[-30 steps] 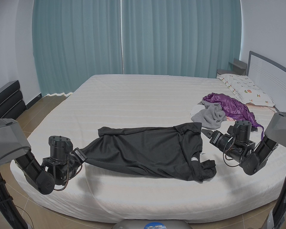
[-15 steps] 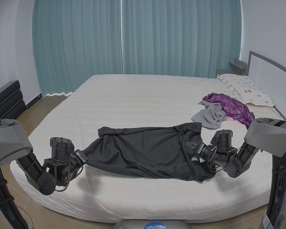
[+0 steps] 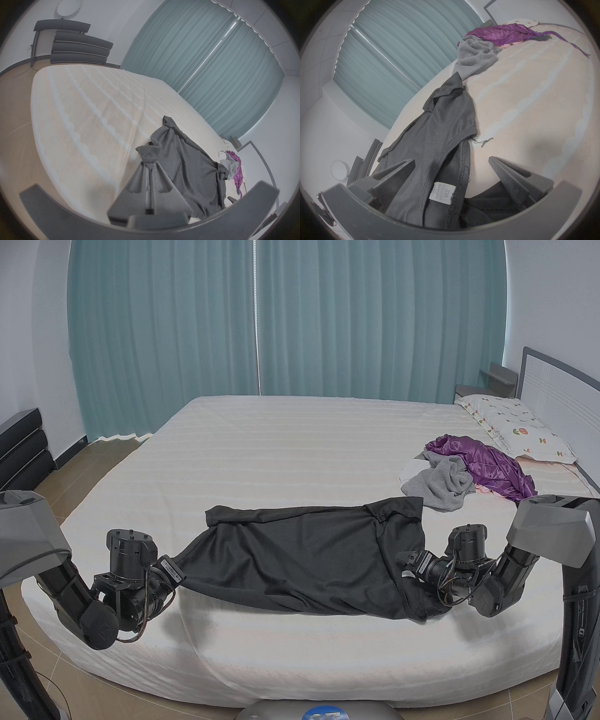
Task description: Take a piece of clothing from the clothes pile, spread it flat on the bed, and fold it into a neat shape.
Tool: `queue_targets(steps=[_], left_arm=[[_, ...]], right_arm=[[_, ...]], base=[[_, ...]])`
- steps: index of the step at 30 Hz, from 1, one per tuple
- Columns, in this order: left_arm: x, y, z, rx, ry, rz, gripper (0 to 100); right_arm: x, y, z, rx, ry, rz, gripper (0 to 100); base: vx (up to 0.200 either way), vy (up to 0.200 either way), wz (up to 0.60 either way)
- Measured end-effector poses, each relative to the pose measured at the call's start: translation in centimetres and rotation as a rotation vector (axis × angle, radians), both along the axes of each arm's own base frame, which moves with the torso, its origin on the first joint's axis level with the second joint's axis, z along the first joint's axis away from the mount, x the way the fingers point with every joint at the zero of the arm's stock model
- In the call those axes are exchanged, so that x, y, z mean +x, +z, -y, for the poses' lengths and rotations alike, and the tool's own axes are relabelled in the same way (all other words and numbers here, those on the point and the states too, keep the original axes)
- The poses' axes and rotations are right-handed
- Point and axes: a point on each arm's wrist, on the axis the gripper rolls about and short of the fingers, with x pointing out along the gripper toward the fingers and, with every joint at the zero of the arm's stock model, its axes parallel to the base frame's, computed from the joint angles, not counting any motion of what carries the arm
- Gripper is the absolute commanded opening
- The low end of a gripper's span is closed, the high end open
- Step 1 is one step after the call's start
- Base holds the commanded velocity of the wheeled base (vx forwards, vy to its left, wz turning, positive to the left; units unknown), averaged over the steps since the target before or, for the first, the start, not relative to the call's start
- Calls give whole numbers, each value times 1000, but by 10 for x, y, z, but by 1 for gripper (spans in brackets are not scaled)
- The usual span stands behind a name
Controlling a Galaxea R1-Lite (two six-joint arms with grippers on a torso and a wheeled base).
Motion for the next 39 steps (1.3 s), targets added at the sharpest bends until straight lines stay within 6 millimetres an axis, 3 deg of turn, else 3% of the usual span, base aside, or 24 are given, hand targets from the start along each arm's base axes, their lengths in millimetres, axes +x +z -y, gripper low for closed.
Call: queue_targets(steps=[3,4,14,24,39], left_arm=[[0,-1,0,1,0,-4,0],[1,-1,0,1,0,-4,0],[2,-4,0,4,2,-12,0],[3,-8,0,5,3,-21,0],[9,-11,3,-13,1,8,0]], right_arm=[[2,-2,0,19,-9,-8,100],[2,-3,0,22,-7,-8,0],[12,-3,1,39,-10,7,0],[30,32,31,62,-92,123,0],[99,85,51,35,-170,354,0]], base=[[0,0,0],[0,0,0],[0,0,0],[0,0,0],[0,0,0]])
